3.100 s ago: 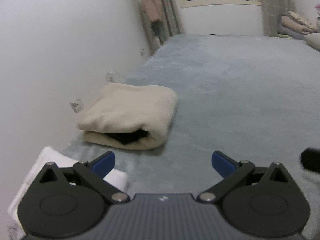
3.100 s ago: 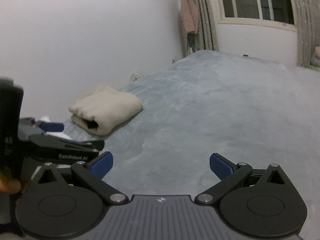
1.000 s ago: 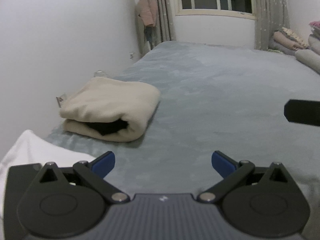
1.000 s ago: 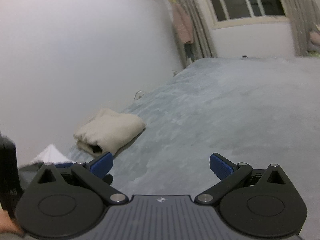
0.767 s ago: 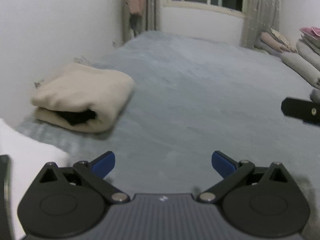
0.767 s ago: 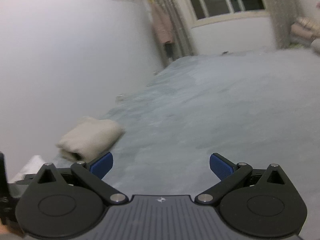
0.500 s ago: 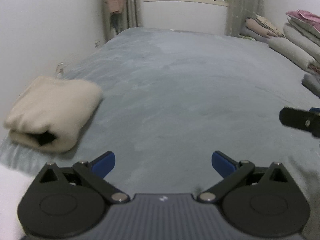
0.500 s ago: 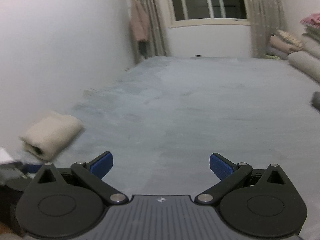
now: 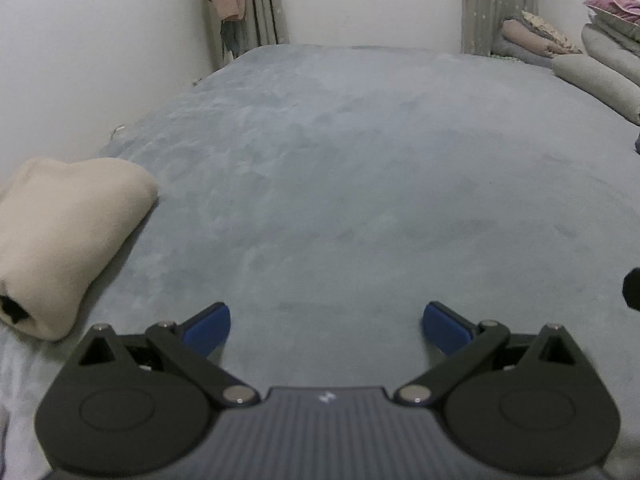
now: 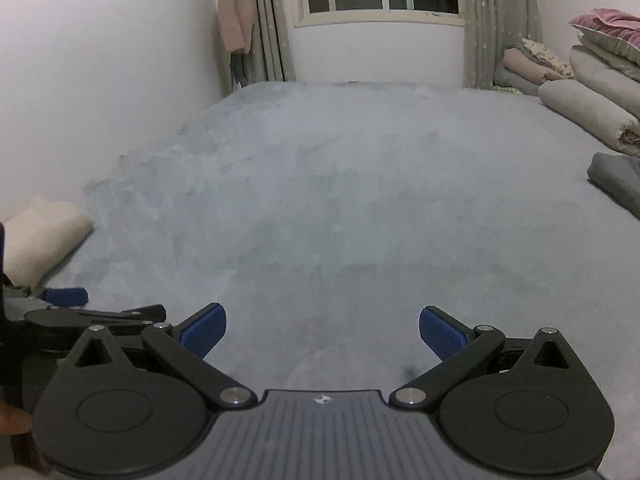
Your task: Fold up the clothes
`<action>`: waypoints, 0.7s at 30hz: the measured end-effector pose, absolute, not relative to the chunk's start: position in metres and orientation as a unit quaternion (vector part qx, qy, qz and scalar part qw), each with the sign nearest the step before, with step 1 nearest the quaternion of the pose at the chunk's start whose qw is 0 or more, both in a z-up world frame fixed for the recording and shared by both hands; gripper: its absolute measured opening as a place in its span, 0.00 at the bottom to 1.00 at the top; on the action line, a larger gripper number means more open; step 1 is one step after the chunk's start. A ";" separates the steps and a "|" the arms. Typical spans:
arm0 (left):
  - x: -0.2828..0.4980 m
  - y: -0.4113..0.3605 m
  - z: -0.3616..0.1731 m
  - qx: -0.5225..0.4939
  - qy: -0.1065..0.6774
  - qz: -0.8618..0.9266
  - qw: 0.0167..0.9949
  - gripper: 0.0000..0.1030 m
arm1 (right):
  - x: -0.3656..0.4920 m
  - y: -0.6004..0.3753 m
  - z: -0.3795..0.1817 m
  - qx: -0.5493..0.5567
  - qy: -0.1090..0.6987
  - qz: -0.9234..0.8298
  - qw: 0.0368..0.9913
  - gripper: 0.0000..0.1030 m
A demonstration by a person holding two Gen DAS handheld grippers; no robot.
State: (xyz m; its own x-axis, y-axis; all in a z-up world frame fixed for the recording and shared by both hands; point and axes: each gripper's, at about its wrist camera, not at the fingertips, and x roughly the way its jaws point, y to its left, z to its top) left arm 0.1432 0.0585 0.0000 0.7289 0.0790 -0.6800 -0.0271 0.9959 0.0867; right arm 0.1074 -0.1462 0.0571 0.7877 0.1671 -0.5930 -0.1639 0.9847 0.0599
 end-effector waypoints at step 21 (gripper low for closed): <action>0.141 0.058 -0.007 0.028 0.359 0.030 0.932 1.00 | 0.115 -0.134 0.017 -0.047 0.339 0.062 0.937 1.00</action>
